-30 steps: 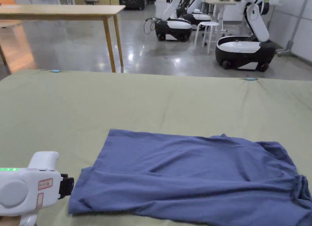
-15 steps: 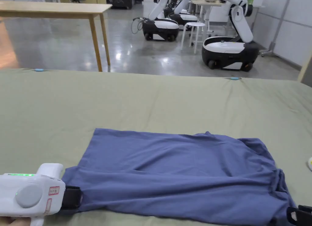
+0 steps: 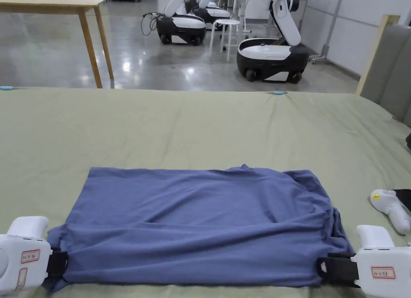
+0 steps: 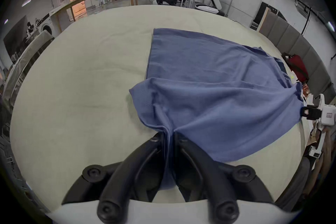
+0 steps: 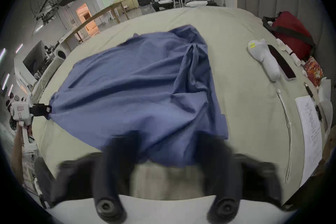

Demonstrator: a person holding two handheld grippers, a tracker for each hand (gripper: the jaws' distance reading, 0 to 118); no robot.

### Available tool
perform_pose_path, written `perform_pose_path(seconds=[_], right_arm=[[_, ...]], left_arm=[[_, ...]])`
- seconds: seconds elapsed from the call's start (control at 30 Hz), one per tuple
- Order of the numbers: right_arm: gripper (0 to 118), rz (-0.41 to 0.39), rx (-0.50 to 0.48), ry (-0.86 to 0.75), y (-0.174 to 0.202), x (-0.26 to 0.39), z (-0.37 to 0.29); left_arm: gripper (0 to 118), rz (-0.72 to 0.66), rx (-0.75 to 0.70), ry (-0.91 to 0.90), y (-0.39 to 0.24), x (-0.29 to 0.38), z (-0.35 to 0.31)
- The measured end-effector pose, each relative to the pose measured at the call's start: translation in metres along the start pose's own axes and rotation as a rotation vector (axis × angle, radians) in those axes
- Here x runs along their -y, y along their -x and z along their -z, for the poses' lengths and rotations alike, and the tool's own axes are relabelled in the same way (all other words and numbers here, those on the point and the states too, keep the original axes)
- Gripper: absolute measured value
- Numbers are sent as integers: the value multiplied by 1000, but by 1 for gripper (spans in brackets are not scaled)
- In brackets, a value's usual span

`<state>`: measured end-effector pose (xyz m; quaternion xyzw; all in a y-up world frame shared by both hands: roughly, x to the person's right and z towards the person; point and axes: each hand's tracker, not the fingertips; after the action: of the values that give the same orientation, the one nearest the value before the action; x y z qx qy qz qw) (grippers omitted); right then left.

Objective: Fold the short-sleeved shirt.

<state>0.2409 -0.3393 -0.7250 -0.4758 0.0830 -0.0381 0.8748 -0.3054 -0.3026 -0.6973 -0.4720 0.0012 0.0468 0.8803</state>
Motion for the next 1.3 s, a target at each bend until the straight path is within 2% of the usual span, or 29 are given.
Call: perform_pose_path(seconds=[0.1, 0.2, 0.4, 0.73, 0.93, 0.97, 1.0, 1.03, 1.07, 1.1, 1.17, 1.23, 1.27, 1.3], right_arm=[[13, -34, -4, 1, 2, 1, -6], [13, -10, -19, -45, -2, 1, -25], [13, -33, -28, -81, 10, 7, -58], [13, -28, -66, -39, 4, 72, -103], [13, -15, -68, -9, 8, 91, -99], [23, -4, -71, -10, 9, 91, -97], [57, 3, -64, 1, 7, 88, -96], [102, 8, -39, 7, 6, 88, -94], [117, -4, 2, 2, 6, 87, -93], [111, -16, -4, -95, 6, 81, -106], [110, -12, 13, -72, 6, 71, -118], [110, -13, 56, -152, 6, 55, -126], [103, -17, 72, -185, 7, 43, -128], [87, -6, 94, -211, -3, 37, -116]], left_arm=[[9, 1, 2, 3, -1, 0, -1], [9, 20, -11, -6, -4, 1, -8], [8, 24, -17, -38, -7, 12, -33], [8, 26, 7, -11, 6, 77, -91], [8, 0, 14, 13, 11, 95, -90], [8, -8, 25, 21, 14, 94, -86], [12, -18, 38, 31, 16, 94, -83], [37, -38, 53, 32, 19, 94, -81], [97, -39, 39, 31, 21, 93, -81], [112, -49, 18, 31, 24, 93, -81], [104, -73, 14, -31, 29, 86, -91], [102, -118, 27, -71, 33, 71, -97], [90, -129, 27, -105, 34, 62, -98], [64, -128, 21, -136, 33, 50, -98]])
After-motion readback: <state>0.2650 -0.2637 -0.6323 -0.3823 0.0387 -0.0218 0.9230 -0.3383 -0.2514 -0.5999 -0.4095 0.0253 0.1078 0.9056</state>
